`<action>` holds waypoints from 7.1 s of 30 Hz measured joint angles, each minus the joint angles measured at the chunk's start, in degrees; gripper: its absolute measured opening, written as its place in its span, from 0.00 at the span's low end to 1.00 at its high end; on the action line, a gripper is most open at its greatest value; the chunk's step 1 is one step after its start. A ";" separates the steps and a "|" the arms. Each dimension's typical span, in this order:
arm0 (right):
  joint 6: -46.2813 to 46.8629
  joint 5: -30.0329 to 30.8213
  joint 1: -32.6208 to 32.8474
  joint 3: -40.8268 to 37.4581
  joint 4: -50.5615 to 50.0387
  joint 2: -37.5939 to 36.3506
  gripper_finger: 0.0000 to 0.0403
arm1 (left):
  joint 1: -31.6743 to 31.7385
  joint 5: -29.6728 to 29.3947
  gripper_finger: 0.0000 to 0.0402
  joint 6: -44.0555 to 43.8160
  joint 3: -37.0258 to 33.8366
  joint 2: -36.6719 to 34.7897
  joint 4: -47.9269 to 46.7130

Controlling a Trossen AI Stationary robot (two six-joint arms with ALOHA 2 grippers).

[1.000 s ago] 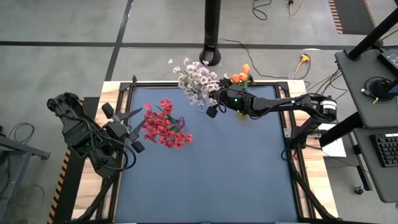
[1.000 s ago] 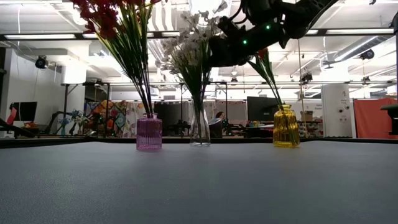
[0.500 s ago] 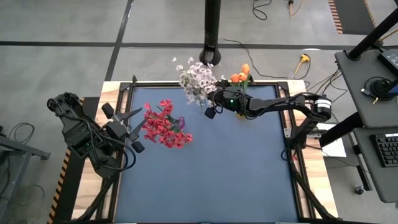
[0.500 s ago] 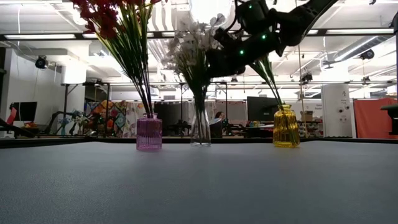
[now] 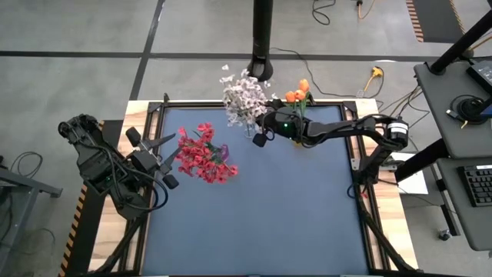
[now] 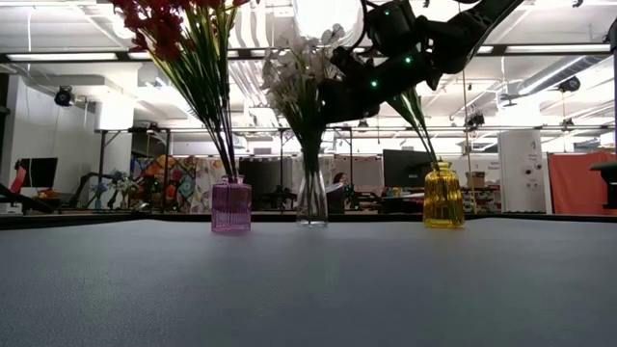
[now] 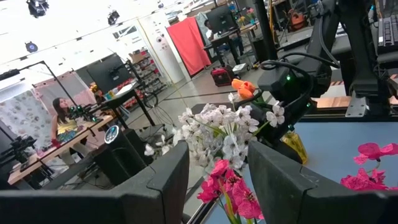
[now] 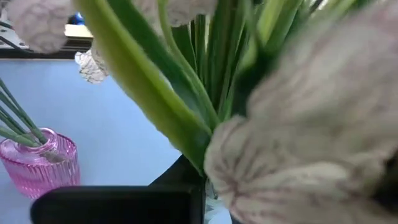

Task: Sort flowers into vase by color
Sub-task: Put the white flower into the transparent vase, then return to Home Position

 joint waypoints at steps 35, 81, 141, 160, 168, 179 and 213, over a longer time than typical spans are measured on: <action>0.67 2.03 7.79 0.17 -14.57 -20.64 0.45 | 0.00 5.55 0.37 0.42 -0.02 0.00 0.80; 0.70 0.02 33.15 -12.37 -25.01 -53.20 0.31 | -6.60 3.19 0.37 4.16 -39.59 0.85 45.27; 3.21 3.61 33.11 -12.37 -25.38 -51.80 0.32 | 29.90 35.91 0.37 41.84 -76.41 -28.78 94.02; -0.02 8.03 33.07 -12.37 -25.75 -51.80 0.32 | 33.33 44.05 0.37 44.56 -78.47 -40.53 85.39; -1.05 8.02 32.85 -12.62 -27.01 -51.84 0.32 | 33.35 44.17 0.37 47.91 -78.45 -51.77 77.38; -0.89 8.00 32.72 -18.04 -23.99 -53.47 0.32 | 33.40 45.45 0.37 49.34 -81.77 -63.04 77.65; -1.32 12.65 32.29 -54.09 -6.86 -90.30 0.32 | 33.38 42.25 0.37 45.62 -81.85 -60.65 77.40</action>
